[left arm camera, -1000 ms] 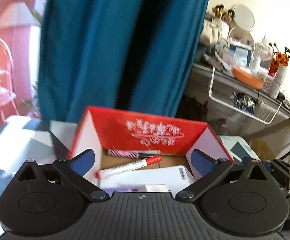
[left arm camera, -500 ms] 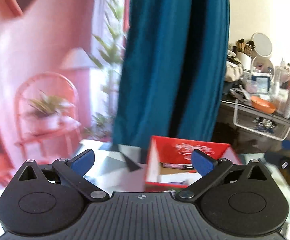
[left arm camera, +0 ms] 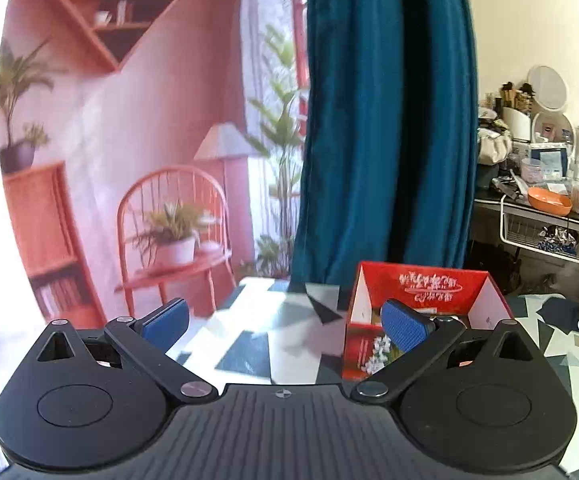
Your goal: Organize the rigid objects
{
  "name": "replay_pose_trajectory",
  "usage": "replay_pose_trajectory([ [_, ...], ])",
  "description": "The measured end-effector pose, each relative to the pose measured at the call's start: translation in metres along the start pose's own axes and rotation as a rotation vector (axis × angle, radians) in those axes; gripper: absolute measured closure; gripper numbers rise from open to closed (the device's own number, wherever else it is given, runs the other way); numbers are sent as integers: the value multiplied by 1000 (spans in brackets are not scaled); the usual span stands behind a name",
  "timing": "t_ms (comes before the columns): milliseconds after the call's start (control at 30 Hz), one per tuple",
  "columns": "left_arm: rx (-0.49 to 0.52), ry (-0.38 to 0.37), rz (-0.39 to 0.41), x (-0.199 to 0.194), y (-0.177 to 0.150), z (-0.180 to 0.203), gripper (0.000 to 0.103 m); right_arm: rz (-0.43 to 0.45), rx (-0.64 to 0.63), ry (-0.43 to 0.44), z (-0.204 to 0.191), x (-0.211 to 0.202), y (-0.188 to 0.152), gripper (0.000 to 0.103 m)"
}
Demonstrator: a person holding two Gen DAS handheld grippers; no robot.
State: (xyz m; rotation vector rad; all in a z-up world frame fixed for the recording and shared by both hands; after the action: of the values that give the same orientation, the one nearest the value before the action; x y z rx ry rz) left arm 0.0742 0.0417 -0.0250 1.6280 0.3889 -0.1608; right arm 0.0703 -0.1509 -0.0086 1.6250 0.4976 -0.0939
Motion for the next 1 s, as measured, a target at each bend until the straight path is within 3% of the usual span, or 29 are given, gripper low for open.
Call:
replay_pose_trajectory([
  [200,-41,59,34,-8,8,-16,0,17,-101,-85,-18,-9,-8,0],
  [367,-37,84,51,-15,9,-19,0,17,-91,-151,-11,-12,-9,0],
  [1000,-63,88,13,-14,3,-21,0,9,-40,-173,0,-12,-6,0],
])
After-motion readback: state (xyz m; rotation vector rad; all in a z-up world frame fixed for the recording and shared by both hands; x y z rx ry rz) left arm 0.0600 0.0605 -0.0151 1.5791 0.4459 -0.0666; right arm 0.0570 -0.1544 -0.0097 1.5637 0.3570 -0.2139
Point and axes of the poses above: each gripper's, at about its wrist camera, not at the fingertips, and x roughly the way its jaws point, z to its right, y to its top, the point moved 10 cm from there along x, roughly the way its jaws point, and after that the axes turned 4 degrees about y, right-handed, at the moved point
